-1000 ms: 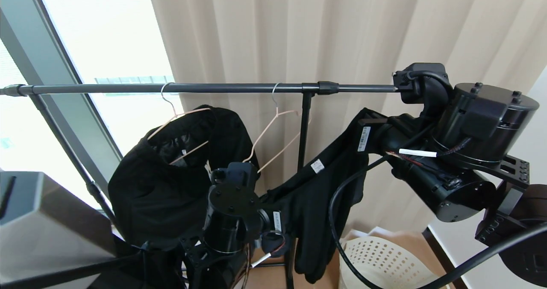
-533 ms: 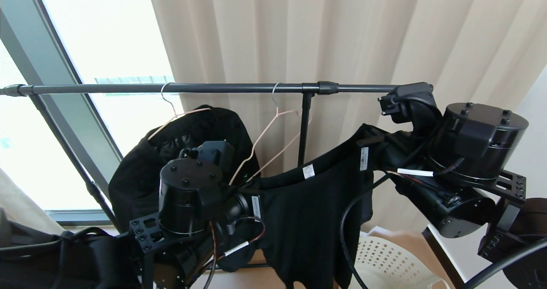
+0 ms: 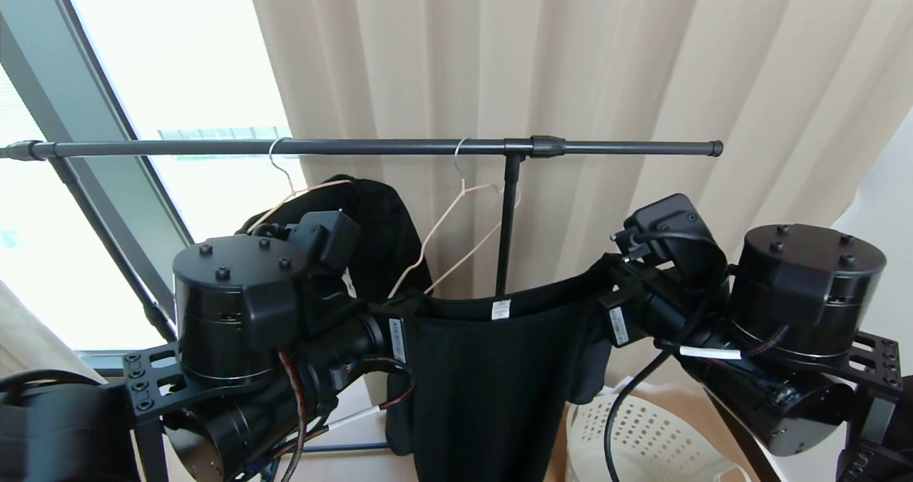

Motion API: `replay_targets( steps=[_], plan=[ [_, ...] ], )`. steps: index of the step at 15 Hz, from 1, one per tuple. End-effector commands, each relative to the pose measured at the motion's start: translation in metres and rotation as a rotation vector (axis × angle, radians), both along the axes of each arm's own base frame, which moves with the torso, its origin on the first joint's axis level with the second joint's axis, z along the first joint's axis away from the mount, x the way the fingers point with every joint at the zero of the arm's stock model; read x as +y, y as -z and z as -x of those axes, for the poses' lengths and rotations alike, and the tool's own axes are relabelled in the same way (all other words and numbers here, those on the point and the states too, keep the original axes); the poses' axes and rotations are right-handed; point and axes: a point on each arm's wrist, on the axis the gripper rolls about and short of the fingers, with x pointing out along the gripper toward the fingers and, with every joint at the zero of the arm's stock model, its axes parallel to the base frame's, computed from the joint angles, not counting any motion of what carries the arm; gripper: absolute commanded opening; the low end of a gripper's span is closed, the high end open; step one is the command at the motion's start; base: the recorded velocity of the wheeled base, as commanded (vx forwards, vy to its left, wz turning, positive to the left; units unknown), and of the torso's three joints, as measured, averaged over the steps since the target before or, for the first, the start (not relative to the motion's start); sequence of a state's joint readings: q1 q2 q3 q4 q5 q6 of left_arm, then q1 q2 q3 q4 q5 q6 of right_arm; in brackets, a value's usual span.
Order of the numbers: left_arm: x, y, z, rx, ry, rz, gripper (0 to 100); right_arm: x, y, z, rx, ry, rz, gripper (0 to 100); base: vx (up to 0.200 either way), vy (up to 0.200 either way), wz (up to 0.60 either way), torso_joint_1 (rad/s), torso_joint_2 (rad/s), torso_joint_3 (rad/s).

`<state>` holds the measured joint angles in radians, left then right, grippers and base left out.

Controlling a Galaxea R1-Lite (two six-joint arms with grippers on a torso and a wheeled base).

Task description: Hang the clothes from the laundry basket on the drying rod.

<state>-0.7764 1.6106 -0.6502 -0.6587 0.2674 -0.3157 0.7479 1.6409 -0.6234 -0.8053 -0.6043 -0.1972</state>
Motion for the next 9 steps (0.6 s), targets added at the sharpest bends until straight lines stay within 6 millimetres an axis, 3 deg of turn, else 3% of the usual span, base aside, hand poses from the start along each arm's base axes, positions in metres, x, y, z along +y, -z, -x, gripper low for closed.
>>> replay_targets(
  steps=[1, 6, 8, 9],
  plan=[
    [0.002, -0.003, 0.002, -0.009, 0.000, 0.010, 0, 0.000, -0.003, 0.015, 0.013, -0.063, 0.007, 0, 0.000, 0.000, 0.00, 0.000, 0.00, 0.000],
    [0.000, -0.003, 0.005, -0.010, 0.020, 0.004, 0, -0.014, -0.016, 0.037, 0.054, -0.097, 0.054, 0, 0.000, 0.000, 0.00, 0.000, 0.00, 0.000],
    [-0.001, -0.011, 0.009, -0.051, 0.139, -0.015, 0, -0.029, -0.023, 0.057, 0.105, -0.199, 0.143, 0, 0.000, 0.000, 0.00, 0.000, 0.00, 0.000],
    [-0.001, -0.011, 0.009, -0.053, 0.143, -0.015, 0, -0.029, -0.023, 0.057, 0.107, -0.202, 0.145, 0, 0.000, 0.000, 0.00, 0.000, 0.00, 0.000]
  ],
)
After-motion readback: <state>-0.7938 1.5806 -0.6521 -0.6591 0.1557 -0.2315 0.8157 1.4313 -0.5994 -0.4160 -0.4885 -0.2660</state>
